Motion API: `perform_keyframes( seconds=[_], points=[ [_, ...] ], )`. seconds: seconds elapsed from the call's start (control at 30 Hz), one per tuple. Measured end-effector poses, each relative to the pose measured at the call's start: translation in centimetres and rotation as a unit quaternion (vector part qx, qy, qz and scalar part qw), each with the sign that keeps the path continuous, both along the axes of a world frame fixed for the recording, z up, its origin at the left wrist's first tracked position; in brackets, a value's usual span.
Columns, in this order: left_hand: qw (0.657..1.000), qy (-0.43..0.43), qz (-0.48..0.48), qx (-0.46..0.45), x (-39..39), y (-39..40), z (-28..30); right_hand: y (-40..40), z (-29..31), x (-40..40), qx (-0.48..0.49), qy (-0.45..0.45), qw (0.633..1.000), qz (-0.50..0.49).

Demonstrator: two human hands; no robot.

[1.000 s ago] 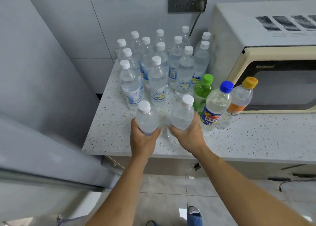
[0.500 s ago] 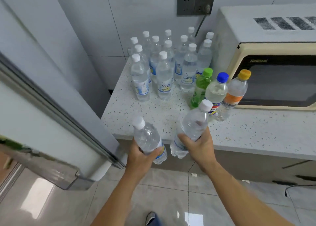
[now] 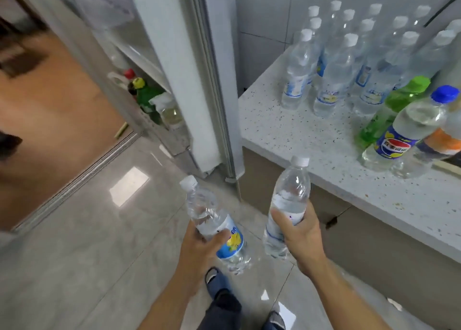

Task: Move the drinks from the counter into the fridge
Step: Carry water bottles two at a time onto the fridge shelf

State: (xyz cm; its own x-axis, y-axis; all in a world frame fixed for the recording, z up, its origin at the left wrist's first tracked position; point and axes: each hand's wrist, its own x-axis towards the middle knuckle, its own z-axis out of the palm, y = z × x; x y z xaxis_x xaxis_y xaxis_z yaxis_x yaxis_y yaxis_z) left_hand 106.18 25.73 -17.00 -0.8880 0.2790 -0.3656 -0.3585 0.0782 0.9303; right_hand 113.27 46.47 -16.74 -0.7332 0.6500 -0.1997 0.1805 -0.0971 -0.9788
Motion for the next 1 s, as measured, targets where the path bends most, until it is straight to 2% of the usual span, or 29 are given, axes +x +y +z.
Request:
perform_keyframes(
  seconds=[0.17, 0.4, 0.6, 0.83, 1.0],
  points=[
    [0.989, -0.029, 0.142, 0.007, 0.8, -7.1, 0.4, -6.4, -0.3, -2.8, -0.032, -0.026, 0.992, 0.12],
    [0.948, -0.079, 0.296, 0.08, -0.8, -16.0, 1.0, -16.0, -0.1, -8.7, -0.06, -0.019, 0.962, 0.265],
    [0.936, -0.105, 0.318, 0.109, -5.0, -24.5, 1.6, -24.5, 0.2, -15.0, -0.04, -0.044, 0.947, 0.316],
    [0.935, -0.098, 0.323, 0.111, -11.4, -34.3, 3.1, -34.6, 0.8, -22.3, -0.031, -0.046, 0.946, 0.319],
    [0.93, -0.104, 0.334, 0.116, -15.9, -38.3, 3.5, -39.4, 0.9, -26.5, -0.031, -0.041, 0.946, 0.321]
  ],
)
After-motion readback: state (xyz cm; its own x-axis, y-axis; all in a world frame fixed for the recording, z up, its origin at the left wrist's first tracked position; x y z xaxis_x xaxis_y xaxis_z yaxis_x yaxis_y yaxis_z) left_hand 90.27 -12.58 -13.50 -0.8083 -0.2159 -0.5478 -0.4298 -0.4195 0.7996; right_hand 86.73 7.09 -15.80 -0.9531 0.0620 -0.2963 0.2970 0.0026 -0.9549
